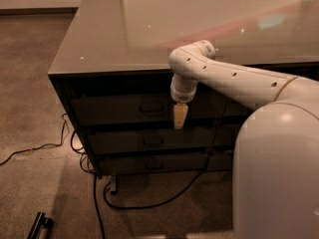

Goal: Open top drawer

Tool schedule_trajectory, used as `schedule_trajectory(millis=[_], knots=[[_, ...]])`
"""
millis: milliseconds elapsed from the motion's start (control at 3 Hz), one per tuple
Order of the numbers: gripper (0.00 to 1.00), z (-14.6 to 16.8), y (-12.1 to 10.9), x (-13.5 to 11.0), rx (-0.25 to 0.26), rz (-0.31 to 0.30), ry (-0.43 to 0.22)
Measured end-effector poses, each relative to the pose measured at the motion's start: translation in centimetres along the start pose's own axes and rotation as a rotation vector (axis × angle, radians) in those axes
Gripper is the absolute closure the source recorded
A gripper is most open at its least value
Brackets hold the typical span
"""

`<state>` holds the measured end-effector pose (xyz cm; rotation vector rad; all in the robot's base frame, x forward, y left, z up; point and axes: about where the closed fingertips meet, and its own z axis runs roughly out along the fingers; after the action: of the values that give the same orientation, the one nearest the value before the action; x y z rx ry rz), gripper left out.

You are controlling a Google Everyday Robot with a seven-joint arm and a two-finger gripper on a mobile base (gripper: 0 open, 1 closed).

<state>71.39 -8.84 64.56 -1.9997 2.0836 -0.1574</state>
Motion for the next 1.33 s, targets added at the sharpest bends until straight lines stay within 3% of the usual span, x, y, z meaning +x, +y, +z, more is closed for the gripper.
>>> schedule_trajectory(millis=[333, 667, 1333], knots=[[0.00, 0.0, 0.0, 0.0, 0.000, 0.000, 0.000], [0.09, 0.2, 0.2, -0.7, -0.005, -0.025, -0.016], [0.49, 0.9, 2.5, 0.1, -0.036, -0.029, -0.004]])
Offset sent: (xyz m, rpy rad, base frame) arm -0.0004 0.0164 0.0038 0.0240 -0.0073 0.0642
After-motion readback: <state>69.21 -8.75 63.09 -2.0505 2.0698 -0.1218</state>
